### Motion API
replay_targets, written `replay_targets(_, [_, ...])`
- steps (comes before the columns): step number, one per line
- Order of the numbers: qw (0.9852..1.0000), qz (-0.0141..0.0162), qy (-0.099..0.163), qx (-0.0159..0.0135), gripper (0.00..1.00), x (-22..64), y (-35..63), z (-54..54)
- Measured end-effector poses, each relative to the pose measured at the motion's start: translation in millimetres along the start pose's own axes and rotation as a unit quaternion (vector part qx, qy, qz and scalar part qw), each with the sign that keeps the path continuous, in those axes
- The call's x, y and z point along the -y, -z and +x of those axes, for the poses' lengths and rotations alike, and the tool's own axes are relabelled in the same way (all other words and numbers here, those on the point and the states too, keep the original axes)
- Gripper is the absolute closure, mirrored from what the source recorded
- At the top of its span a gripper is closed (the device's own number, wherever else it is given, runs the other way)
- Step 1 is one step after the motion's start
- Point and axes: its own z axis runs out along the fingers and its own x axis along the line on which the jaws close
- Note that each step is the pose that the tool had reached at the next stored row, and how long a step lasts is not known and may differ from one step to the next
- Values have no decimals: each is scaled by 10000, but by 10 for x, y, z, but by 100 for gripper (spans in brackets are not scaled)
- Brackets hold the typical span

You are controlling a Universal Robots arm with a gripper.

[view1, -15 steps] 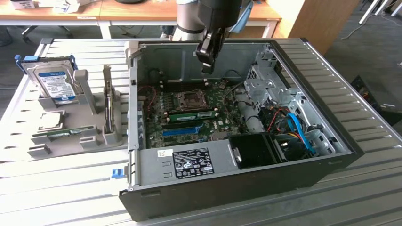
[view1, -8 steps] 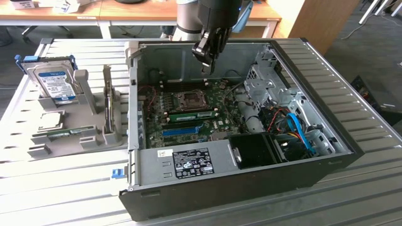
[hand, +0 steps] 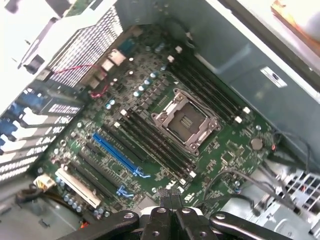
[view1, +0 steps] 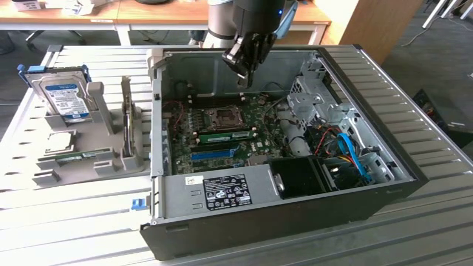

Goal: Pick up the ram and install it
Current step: 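Press down the ram until it locks into place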

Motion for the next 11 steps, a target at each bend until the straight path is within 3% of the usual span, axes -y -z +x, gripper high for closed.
replay_targets(5, [9991, 9, -429, 6, 89, 0, -6, 0])
replay_targets(11, [9955, 19, -947, 14, 89, 0, -13, 0])
